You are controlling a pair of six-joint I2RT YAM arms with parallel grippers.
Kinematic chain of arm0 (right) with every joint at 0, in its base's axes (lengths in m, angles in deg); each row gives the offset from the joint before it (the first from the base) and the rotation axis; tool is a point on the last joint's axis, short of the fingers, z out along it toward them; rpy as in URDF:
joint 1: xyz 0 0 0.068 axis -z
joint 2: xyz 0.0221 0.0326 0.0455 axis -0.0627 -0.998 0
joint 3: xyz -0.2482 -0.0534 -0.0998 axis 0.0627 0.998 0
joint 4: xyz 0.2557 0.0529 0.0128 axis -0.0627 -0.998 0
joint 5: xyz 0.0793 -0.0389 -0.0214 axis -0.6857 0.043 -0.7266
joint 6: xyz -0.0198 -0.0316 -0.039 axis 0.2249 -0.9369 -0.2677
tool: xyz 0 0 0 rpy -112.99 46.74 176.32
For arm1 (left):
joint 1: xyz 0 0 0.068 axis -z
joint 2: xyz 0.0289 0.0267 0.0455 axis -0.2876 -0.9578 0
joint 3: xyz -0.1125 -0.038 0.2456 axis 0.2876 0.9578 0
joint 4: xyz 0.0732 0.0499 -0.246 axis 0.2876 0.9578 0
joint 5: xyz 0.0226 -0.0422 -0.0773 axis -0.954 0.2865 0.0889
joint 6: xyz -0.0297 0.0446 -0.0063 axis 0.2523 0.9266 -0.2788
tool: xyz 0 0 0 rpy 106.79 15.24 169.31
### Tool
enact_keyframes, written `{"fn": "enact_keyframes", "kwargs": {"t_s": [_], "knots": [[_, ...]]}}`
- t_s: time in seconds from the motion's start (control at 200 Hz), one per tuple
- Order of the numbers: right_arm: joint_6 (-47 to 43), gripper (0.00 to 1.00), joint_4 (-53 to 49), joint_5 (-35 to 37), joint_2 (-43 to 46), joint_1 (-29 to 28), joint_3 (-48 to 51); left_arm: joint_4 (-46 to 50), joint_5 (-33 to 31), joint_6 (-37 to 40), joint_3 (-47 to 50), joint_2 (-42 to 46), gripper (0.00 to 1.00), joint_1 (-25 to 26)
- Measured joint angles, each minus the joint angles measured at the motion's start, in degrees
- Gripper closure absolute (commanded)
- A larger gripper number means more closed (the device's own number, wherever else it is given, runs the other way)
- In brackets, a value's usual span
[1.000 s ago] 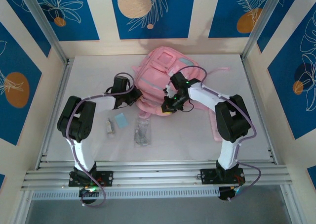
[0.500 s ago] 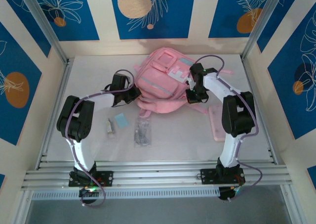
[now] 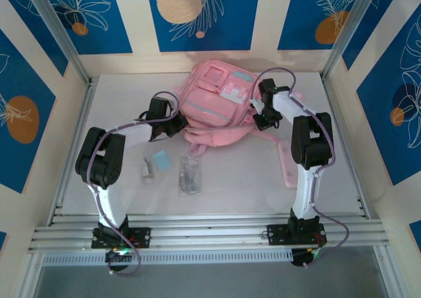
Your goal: Pack books, pencil case, and school supplies into a backpack
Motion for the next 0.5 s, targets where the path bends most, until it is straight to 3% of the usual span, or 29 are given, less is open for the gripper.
{"fn": "enact_keyframes", "kwargs": {"t_s": [0.32,0.5], "knots": [[-7.2,1.0,10.1,8.3,0.0,-0.2,3.2,0.1,1.5,0.4,-0.2,0.5,1.0,-0.1],[-10.5,0.98,15.1,6.5,0.9,0.1,6.6,0.5,1.7,0.4,-0.2,0.6,1.0,-0.2]]}}
